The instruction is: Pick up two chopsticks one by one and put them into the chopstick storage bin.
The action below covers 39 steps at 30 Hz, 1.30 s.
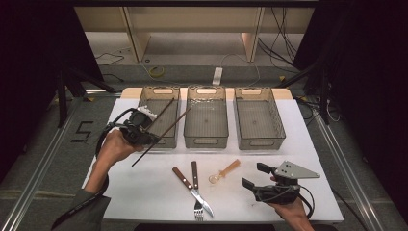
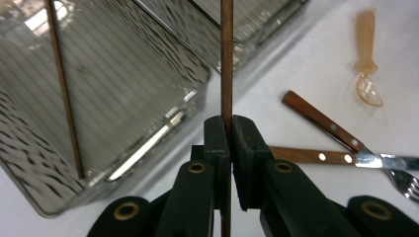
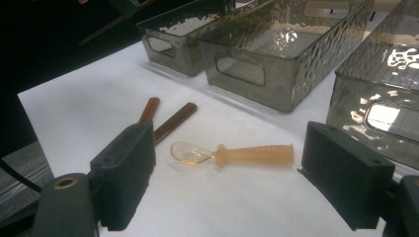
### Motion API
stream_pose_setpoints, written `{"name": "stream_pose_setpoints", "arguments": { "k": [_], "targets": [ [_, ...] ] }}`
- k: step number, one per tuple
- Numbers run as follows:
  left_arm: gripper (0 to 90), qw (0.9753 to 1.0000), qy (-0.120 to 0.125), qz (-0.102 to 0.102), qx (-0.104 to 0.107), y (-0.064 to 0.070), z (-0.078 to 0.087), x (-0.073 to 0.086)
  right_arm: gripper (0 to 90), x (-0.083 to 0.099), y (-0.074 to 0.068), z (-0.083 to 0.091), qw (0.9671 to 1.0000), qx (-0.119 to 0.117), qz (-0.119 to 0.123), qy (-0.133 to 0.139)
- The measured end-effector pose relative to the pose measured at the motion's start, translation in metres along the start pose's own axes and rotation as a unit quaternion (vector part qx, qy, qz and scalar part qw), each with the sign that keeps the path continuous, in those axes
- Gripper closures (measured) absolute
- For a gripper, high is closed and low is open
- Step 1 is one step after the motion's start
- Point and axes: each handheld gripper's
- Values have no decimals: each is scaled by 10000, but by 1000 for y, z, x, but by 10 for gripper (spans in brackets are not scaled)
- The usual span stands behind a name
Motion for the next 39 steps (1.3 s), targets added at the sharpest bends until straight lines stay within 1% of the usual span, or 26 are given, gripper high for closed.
{"name": "stream_pose_setpoints", "arguments": {
  "k": [4,9,11,14,16,17,20,24,28,30,31,33,35,37,39],
  "targets": [
    [849,9999,124,108,-39,-7,2,-12,216,0,0,0,10000,4,-16,-7],
    [849,9994,235,213,-164,-17,3,-28,216,0,0,0,10000,1,-22,-4],
    [849,9991,258,216,-244,-20,4,-35,216,0,0,0,10000,-1,-20,0],
    [849,9988,302,251,-302,-23,3,-43,216,0,1,0,10000,-7,-23,-8],
    [850,9984,348,280,-340,-25,2,-49,215,0,1,0,10000,-9,-25,0],
    [849,9984,363,281,-326,-28,0,-51,216,0,1,0,10000,-14,-26,-1],
    [850,9981,337,329,-408,-35,-7,-59,215,0,0,-1,10000,-37,-7,-17],
    [849,9973,415,409,-455,-43,-12,-67,215,0,0,0,10000,-33,-5,8],
    [849,9964,499,483,-482,-50,-16,-73,215,0,1,0,10000,-30,-41,-8],
    [849,9954,604,507,-545,-54,-17,-75,215,0,1,0,10000,-44,-32,0],
    [849,9950,614,541,-567,-56,-18,-76,215,0,1,0,10000,-46,-19,3],
    [849,9947,620,581,-584,-60,-22,-77,215,0,0,0,10000,-64,-13,2],
    [849,9943,583,631,-636,-64,-27,-76,215,0,0,0,10000,-66,-16,18],
    [849,9940,556,680,-644,-68,-31,-75,215,0,1,0,10000,-74,-26,16],
    [849,9936,557,692,-691,-70,-34,-73,215,0,1,0,10000,-75,-28,14]
  ]
}}
Point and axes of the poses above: each handheld gripper's, and its own axes: z roughly backward along the jaws, x roughly out of its underside, y roughly to its right, and after that the axes turned 12 degrees about z, right-handed
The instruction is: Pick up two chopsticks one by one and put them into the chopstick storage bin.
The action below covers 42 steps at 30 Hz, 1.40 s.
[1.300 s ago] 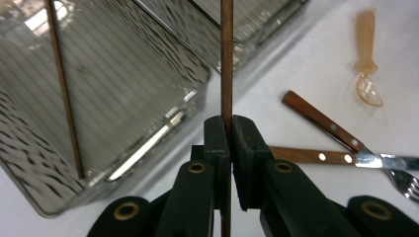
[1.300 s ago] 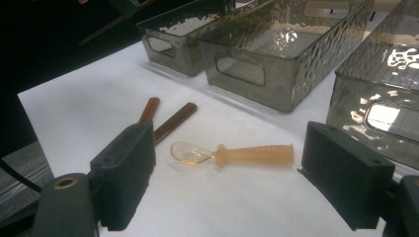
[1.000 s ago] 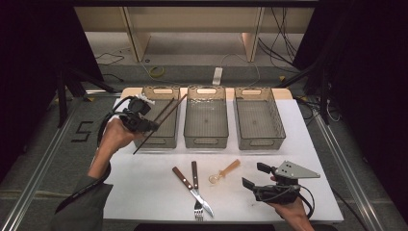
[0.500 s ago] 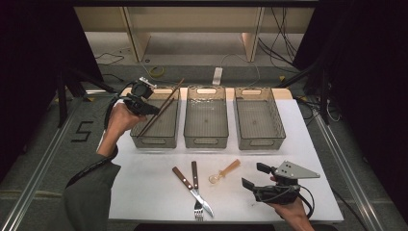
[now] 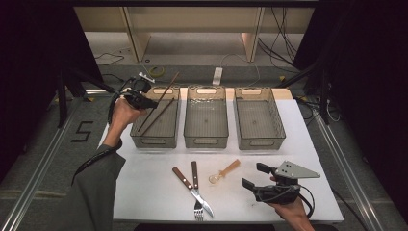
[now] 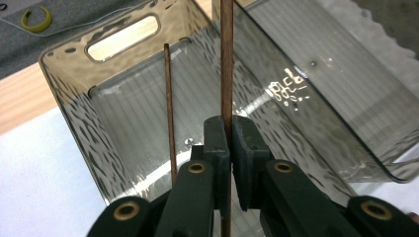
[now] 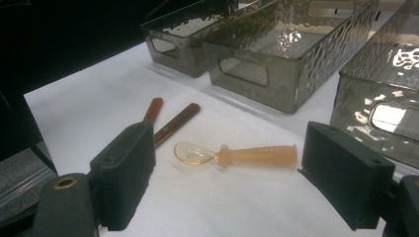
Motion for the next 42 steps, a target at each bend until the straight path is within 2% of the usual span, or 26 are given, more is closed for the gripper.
{"name": "stream_pose_setpoints", "arguments": {
  "k": [9,21,27,30,36,40,42],
  "targets": [
    [849,9999,18,77,-83,-8,-9,6,215,0,-1,0,10000,7,9,14],
    [847,9996,-158,181,-128,-14,-26,16,215,0,-1,1,10000,-1,12,30],
    [844,9994,-178,266,-133,-18,-28,20,215,0,-1,1,10000,2,16,30],
    [830,9989,-215,370,-173,-20,-29,21,215,0,-1,1,10000,4,28,34],
    [542,9984,-88,558,-65,-18,-22,21,215,0,-1,1,10000,9,22,30],
    [416,9976,70,681,104,-14,-10,24,215,0,-1,2,10000,18,23,26],
    [365,9976,176,643,187,-9,-3,27,215,0,-1,1,10000,18,18,24]
  ]
}}
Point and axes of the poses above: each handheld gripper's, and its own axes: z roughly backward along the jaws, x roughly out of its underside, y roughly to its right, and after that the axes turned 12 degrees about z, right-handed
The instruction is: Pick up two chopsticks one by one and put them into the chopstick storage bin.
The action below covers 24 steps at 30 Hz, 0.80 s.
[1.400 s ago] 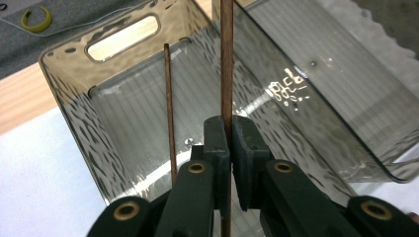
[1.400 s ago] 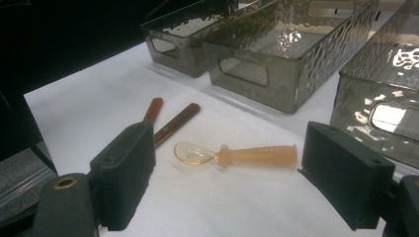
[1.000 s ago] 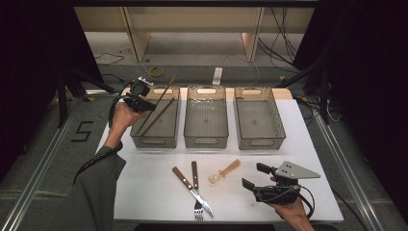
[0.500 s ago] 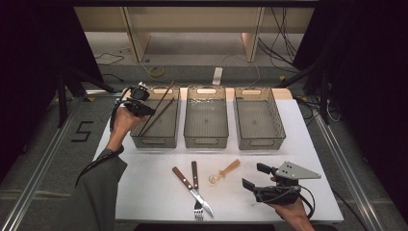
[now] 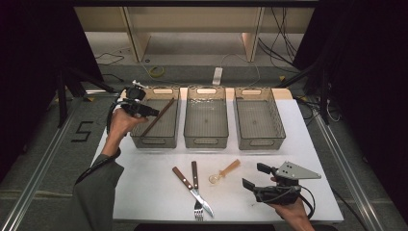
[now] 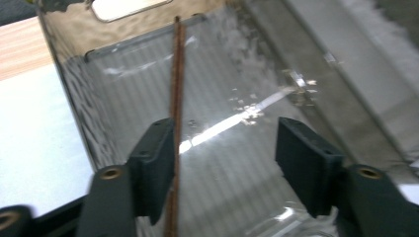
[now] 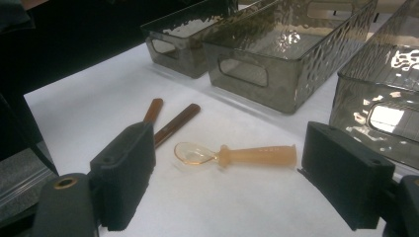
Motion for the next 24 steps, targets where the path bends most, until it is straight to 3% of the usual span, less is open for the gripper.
{"name": "stream_pose_setpoints", "arguments": {
  "k": [4,11,13,24],
  "targets": [
    [303,9996,169,82,192,10,12,10,215,0,0,0,10000,2,15,-10],
    [245,9981,215,-11,579,27,19,34,215,0,1,1,10000,45,-1,-19],
    [238,9989,151,-89,432,28,18,37,215,-1,0,1,10000,43,11,7],
    [214,9982,224,-225,508,38,29,54,215,0,0,1,10000,42,31,-18]
  ]
}}
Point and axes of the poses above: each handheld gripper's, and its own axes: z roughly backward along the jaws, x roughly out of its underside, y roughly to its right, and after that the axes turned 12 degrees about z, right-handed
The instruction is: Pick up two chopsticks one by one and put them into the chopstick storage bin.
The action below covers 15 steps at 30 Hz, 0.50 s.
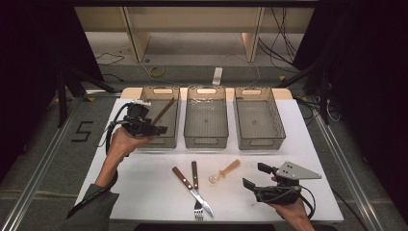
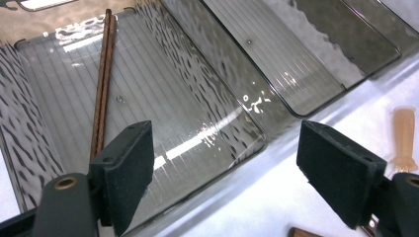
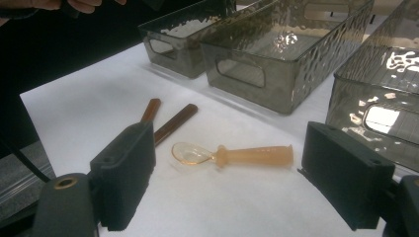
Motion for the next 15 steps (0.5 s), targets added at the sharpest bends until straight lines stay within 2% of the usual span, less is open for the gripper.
{"name": "stream_pose_setpoints", "arguments": {
  "k": [4,6,10,13,15],
  "targets": [
    [207,9999,89,0,114,2,4,6,214,0,0,-1,10000,-29,18,-38],
    [206,9993,243,43,273,3,5,9,214,-1,1,-2,10000,-26,41,-67],
    [204,9980,391,105,487,4,3,18,211,-5,4,-4,9996,-21,225,-173],
    [195,9973,238,92,681,6,2,26,214,-8,6,-6,9989,12,376,-286],
    [189,9962,196,154,835,9,2,31,214,-10,8,-9,9985,-12,418,-351]
  ]
}}
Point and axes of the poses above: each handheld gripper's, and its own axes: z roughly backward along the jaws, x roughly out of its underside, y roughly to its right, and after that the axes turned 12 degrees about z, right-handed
